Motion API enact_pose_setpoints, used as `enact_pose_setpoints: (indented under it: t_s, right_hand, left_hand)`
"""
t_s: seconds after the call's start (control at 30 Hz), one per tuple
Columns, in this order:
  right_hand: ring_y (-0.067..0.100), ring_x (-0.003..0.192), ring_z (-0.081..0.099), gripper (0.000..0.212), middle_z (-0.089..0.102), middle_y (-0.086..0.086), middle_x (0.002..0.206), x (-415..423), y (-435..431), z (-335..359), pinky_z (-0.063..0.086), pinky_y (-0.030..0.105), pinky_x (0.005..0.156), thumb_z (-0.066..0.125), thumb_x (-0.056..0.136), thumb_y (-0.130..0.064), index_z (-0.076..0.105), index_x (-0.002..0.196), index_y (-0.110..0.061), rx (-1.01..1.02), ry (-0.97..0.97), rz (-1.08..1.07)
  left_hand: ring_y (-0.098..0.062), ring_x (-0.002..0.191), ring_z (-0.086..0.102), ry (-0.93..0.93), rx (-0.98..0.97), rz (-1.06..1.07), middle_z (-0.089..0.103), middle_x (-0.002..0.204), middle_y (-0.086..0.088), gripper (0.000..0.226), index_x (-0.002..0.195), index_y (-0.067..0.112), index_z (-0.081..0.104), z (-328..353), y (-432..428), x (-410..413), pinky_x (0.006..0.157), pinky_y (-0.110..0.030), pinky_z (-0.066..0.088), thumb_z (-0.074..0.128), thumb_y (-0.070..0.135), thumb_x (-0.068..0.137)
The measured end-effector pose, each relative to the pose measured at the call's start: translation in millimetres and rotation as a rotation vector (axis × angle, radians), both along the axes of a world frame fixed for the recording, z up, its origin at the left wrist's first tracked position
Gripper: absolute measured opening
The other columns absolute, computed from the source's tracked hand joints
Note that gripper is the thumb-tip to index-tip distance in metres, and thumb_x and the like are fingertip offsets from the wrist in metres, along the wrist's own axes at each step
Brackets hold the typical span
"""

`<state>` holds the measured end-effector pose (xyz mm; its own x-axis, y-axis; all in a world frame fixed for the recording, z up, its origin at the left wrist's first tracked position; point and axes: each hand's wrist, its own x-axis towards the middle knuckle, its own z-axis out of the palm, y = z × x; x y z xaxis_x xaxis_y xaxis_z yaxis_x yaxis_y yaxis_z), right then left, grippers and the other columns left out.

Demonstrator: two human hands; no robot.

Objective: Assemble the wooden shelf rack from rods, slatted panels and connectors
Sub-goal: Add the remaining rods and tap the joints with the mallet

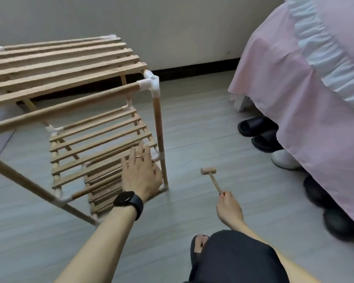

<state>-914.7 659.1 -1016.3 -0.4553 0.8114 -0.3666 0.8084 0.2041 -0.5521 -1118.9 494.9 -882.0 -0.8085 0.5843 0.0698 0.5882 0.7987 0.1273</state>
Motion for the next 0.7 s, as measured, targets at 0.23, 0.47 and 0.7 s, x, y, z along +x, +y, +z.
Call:
enact_pose_setpoints:
  t_s: [0.23,0.47,0.7]
  right_hand:
    - [0.041,0.122,0.054,0.039,0.047,0.02,0.14,15,10,-74,0.045,0.045,0.095,0.036,0.099,-0.007,0.041,0.138,-0.003,-0.026,-0.241,0.0]
    - [0.04,0.127,0.046,0.04,0.04,0.021,0.141,24,16,-101,0.044,0.044,0.101,0.047,0.096,-0.008,0.04,0.135,-0.003,-0.015,-0.413,0.046]
    - [0.035,0.134,0.032,0.055,0.033,0.014,0.147,26,8,-85,0.045,0.041,0.101,0.056,0.091,-0.018,0.036,0.142,-0.012,-0.031,-0.467,0.061]
  left_hand:
    - [-0.024,0.156,0.0,-0.029,-0.085,0.002,0.002,0.169,-0.005,0.079,0.161,0.019,-0.001,-61,-8,-12,0.125,-0.054,0.002,0.038,0.049,0.099]
    - [-0.023,0.156,0.001,0.003,-0.052,-0.024,0.008,0.169,-0.006,0.084,0.162,0.018,0.003,-73,-13,-14,0.125,-0.053,0.0,0.049,0.039,0.094]
    - [-0.023,0.156,-0.003,-0.016,-0.09,-0.038,0.001,0.17,-0.004,0.088,0.161,0.02,-0.004,-69,-14,-15,0.124,-0.051,-0.003,0.051,0.038,0.095]
